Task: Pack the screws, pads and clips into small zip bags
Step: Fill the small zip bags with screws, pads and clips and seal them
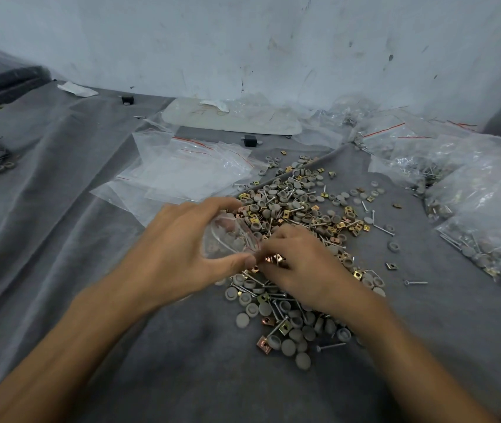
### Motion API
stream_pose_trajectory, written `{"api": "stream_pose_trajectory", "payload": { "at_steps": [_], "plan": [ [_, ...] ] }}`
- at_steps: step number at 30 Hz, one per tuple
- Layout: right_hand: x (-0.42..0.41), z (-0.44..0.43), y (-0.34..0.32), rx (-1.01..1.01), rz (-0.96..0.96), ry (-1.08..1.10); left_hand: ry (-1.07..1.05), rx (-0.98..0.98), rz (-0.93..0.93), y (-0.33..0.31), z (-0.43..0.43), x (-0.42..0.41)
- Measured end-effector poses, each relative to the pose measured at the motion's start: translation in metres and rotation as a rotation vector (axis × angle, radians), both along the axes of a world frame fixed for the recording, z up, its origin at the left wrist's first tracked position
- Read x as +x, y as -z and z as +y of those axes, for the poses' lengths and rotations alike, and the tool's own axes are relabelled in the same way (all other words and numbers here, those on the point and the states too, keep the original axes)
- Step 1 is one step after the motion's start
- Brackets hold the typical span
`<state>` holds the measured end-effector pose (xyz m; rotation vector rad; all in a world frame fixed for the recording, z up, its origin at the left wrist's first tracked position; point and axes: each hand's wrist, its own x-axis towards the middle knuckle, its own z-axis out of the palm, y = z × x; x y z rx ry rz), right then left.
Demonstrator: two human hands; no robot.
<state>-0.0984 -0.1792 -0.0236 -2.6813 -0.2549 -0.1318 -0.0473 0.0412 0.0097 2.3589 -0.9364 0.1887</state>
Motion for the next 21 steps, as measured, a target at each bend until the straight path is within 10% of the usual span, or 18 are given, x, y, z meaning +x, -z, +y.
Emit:
{"api": "stream_pose_trajectory", "payload": {
  "at_steps": [21],
  "plan": [
    [0.0,-0.005,0.0,-0.137,-0.01,0.073,0.039,0.039,-0.055,0.002,-0.001,-0.003]
  ]
}}
